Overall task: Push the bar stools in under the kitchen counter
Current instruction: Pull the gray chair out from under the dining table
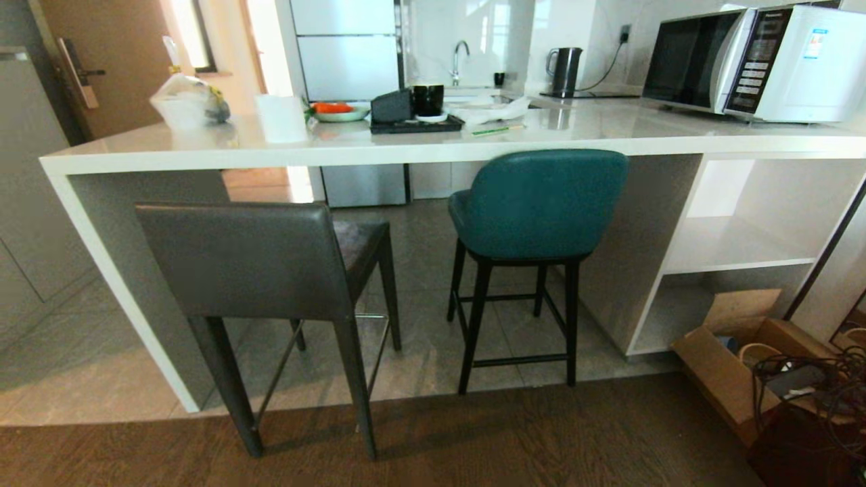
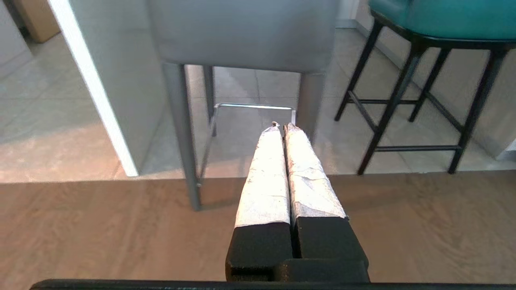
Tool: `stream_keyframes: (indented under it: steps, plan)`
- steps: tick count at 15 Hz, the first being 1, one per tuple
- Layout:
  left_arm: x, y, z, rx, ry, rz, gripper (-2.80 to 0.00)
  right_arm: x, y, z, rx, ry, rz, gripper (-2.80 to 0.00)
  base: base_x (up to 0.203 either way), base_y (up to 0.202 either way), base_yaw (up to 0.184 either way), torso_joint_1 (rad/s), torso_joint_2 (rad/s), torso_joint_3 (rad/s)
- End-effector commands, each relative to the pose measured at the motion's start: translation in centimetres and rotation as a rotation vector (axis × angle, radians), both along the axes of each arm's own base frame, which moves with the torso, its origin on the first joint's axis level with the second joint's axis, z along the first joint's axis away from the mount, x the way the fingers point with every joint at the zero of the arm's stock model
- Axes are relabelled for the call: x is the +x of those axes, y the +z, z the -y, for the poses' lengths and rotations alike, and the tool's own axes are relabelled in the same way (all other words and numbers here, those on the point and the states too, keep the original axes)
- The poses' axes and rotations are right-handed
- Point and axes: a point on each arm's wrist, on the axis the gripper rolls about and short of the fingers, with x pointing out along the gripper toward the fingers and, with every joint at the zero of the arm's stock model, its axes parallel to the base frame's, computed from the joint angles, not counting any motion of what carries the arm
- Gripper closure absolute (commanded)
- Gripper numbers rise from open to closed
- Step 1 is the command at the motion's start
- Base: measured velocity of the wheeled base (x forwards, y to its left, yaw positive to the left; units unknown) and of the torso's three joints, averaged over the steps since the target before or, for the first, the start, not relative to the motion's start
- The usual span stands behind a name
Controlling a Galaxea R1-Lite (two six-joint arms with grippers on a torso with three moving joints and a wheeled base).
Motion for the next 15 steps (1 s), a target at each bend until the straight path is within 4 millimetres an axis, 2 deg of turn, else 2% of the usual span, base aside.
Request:
stream_keyframes:
  steps: [1,15]
  plan:
    - [0.01,-0.03,0.00,-0.001,0.000,0.001,0.00,0.19,-0.67,0.00,0.000,0.000,-0.024,0.00,0.000,0.197,-0.004,-0.001,0.00,0.006]
    - [0.01,-0.04,0.00,-0.001,0.000,-0.001,0.00,0.19,-0.67,0.00,0.000,0.000,-0.024,0.00,0.000,0.197,-0.001,0.003,0.00,0.002]
